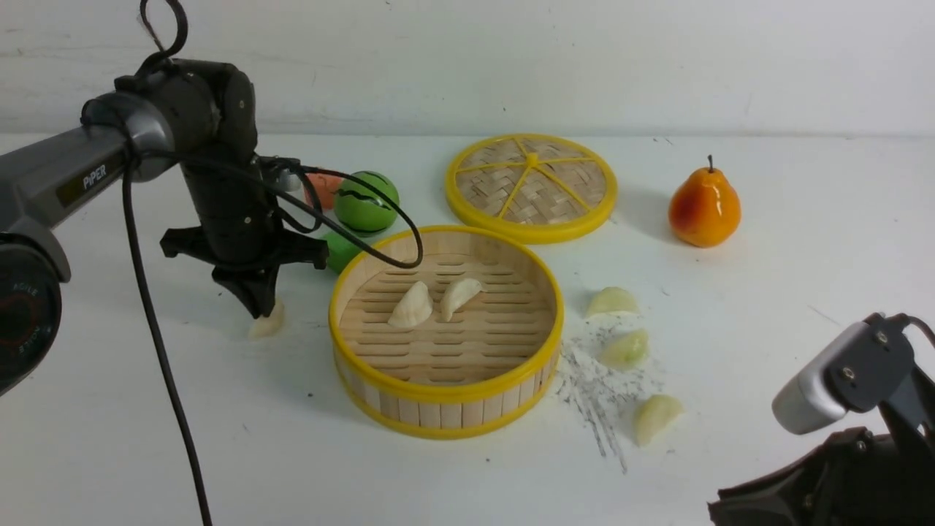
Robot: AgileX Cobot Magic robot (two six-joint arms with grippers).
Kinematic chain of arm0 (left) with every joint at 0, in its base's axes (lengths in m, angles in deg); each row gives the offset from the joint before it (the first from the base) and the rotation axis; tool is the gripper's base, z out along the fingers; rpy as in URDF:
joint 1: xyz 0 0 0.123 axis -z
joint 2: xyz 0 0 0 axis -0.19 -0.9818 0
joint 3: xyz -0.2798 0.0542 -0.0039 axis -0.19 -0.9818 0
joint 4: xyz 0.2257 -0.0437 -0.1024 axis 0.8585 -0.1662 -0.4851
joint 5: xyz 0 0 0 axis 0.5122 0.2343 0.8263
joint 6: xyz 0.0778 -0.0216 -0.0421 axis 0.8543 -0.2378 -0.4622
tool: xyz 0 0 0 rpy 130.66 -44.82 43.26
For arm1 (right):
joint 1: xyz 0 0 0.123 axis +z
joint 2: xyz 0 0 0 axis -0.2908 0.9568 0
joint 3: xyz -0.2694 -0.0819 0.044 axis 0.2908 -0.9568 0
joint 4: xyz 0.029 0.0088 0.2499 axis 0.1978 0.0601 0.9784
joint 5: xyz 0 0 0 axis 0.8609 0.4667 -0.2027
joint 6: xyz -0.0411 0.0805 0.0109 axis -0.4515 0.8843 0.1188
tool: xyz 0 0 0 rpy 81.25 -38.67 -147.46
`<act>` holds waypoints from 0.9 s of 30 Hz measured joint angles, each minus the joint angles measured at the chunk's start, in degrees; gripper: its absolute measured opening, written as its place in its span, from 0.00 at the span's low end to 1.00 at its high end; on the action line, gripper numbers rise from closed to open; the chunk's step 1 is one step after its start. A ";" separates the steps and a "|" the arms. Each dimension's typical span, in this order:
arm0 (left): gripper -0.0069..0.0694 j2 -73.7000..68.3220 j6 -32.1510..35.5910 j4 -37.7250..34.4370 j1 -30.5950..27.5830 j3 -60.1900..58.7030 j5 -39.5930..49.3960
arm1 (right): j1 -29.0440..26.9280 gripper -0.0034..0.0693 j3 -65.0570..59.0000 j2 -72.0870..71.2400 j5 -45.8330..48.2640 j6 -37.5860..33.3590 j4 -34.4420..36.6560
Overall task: Put the dumplings into the steamer on the white table.
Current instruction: 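Reach for and grasp a dumpling on the table with the left gripper, then place the dumpling into the bamboo steamer basket with the left gripper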
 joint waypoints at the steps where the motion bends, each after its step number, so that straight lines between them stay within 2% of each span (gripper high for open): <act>1: 0.19 -0.17 0.00 0.00 0.00 0.00 -0.21 | 0.00 0.18 0.00 0.00 0.00 -0.11 0.00; 2: 0.19 -0.26 0.00 0.00 0.00 0.00 -0.20 | 0.00 0.18 0.00 0.00 0.00 -0.11 0.00; 6: 0.42 -2.00 0.00 0.00 0.00 0.00 -1.08 | 0.00 0.18 0.00 0.00 0.00 -0.13 0.00; 9: 0.49 -2.98 -0.19 -0.11 0.00 0.00 -2.12 | 0.00 0.18 0.00 0.00 0.00 -0.17 0.00; 13: 0.43 -3.25 -0.30 -0.61 0.00 -0.04 -3.40 | 0.00 0.18 0.00 0.00 0.00 -0.17 0.00; 15: 0.32 -3.20 -0.43 -1.00 0.00 -0.04 -3.81 | 0.00 0.18 0.00 0.00 0.00 -0.17 0.00; 19: 0.32 -2.28 -0.07 -3.37 0.00 -0.06 -3.14 | 0.00 0.18 0.00 0.00 0.00 -0.17 0.00; 22: 0.32 1.36 1.38 -8.91 0.18 -0.11 -2.47 | 0.00 0.19 0.00 0.00 0.00 -0.17 0.00; 25: 0.32 6.96 4.42 -18.79 1.85 -0.11 -3.20 | 0.00 0.19 0.00 0.00 -0.80 -0.17 0.00; 27: 0.32 9.65 7.91 -26.22 5.28 0.00 -5.06 | 0.00 0.19 0.00 0.28 -1.63 -0.17 0.00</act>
